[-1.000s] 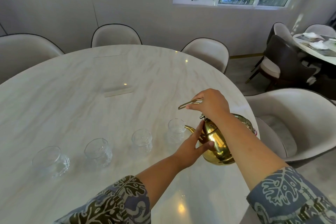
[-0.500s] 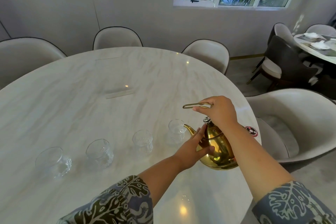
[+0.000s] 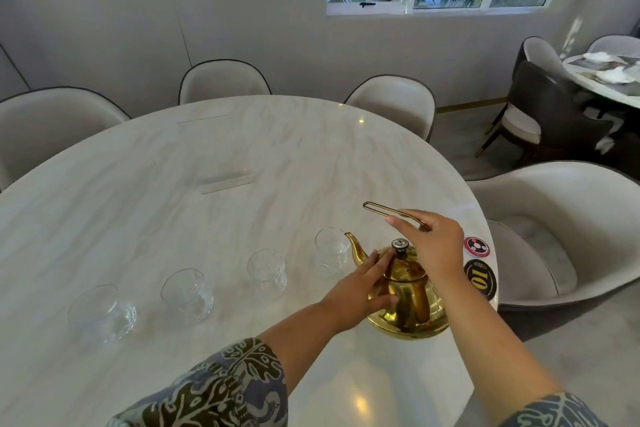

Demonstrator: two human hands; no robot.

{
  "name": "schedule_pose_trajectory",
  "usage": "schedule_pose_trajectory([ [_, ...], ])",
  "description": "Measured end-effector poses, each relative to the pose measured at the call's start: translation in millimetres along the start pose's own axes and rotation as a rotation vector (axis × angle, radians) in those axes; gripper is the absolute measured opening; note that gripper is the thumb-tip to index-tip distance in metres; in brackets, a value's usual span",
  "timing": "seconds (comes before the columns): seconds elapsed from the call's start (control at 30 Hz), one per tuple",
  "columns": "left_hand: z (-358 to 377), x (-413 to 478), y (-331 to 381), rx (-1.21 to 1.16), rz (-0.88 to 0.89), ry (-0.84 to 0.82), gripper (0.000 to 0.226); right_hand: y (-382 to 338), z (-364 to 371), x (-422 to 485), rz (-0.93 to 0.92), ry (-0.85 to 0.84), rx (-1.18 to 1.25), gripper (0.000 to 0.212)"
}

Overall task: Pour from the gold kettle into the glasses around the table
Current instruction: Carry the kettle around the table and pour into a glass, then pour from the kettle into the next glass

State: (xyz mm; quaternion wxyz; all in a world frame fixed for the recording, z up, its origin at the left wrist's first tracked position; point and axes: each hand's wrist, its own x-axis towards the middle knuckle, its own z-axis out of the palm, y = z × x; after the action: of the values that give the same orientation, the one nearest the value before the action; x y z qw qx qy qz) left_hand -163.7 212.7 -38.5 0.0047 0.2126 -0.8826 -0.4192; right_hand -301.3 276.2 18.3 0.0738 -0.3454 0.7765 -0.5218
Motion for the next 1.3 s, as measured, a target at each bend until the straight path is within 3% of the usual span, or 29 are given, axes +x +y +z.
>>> schedule_pose_trajectory([
  [0.23,5,-8,6,0.142,0.026,0.066,0.076,6,-11,-14,-0.012,0.039,0.140,0.038],
  [0.5,0,-43,11,0.138,0.039,0.150,0.076,-20,-12,-31,-0.049,0.014,0.182,0.040],
  [0.83,-24,-90,-13,0.140,0.024,0.113,0.071,-60,23,-55,-0.077,-0.021,0.096,0.041],
  [1.3,-41,-128,-48,-0.079,-0.035,0.091,0.070,-95,82,-66,-0.103,-0.142,-0.116,0.042],
])
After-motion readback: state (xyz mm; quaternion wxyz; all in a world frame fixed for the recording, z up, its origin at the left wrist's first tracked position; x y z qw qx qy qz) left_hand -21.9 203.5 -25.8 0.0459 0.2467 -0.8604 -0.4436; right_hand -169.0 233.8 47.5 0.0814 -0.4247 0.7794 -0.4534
